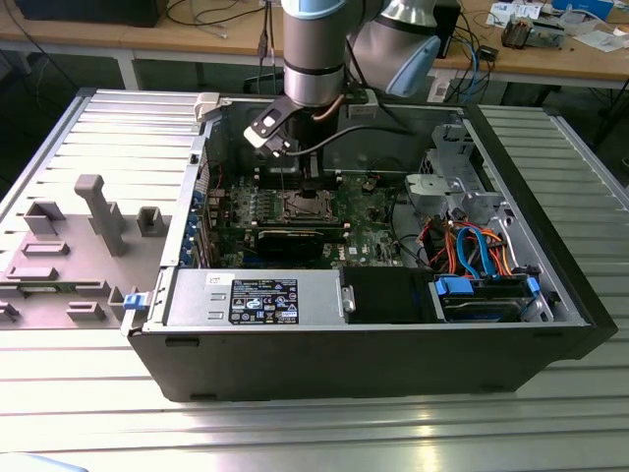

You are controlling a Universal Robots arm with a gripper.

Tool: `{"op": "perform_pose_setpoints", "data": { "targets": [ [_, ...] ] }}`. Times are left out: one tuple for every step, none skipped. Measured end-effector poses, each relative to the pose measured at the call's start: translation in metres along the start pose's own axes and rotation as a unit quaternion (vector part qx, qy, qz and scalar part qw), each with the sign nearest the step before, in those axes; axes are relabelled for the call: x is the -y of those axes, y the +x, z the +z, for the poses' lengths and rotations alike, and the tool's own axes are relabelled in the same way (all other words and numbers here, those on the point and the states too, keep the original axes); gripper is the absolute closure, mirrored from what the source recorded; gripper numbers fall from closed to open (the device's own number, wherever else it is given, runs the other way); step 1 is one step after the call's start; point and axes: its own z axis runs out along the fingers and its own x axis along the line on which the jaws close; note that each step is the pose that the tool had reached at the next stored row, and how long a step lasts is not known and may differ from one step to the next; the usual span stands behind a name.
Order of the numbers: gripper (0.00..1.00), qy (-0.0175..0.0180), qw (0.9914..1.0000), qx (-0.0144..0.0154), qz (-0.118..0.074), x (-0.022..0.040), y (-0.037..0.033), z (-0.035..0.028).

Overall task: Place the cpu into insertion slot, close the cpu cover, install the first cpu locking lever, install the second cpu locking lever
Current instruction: 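Install the first cpu locking lever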

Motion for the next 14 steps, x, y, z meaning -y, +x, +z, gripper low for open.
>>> {"op": "perform_pose_setpoints", "data": {
  "targets": [
    [0.89, 0.0, 1.0, 0.0, 0.0, 0.0, -0.0001, -0.0015],
    [0.89, 0.0, 1.0, 0.0001, 0.0, 0.0, -0.0001, -0.0024],
    [0.89, 0.0, 1.0, 0.0, 0.0, -0.0001, -0.0001, -0.0035],
    [0.89, 0.0, 1.0, 0.0, 0.0, -0.0001, -0.0001, -0.0044],
    [0.89, 0.0, 1.0, 0.0, 0.0, -0.0001, -0.0001, -0.0051],
    [0.89, 0.0, 1.0, 0.0, 0.0, -0.0002, -0.0002, -0.0068],
    [0.89, 0.0001, 1.0, 0.0, 0.0, -0.0002, -0.0002, -0.0083],
    [0.89, 0.0, 1.0, 0.0, 0.0, -0.0003, -0.0002, -0.0096],
    [0.89, 0.0, 1.0, 0.0, 0.0, -0.0003, -0.0003, -0.0105],
    [0.89, 0.0, 1.0, 0.0, 0.0, -0.0003, -0.0003, -0.0116],
    [0.89, 0.0, 1.0, 0.0, 0.0, -0.0003, -0.0003, -0.0127],
    [0.89, 0.0, 1.0, 0.0, 0.0, -0.0004, -0.0004, -0.0138],
    [0.89, 0.0001, 1.0, 0.0, 0.0, -0.0005, -0.0004, -0.015],
    [0.89, 0.0001, 1.0, 0.0, 0.0, -0.0006, -0.0004, -0.0168]
  ]
}}
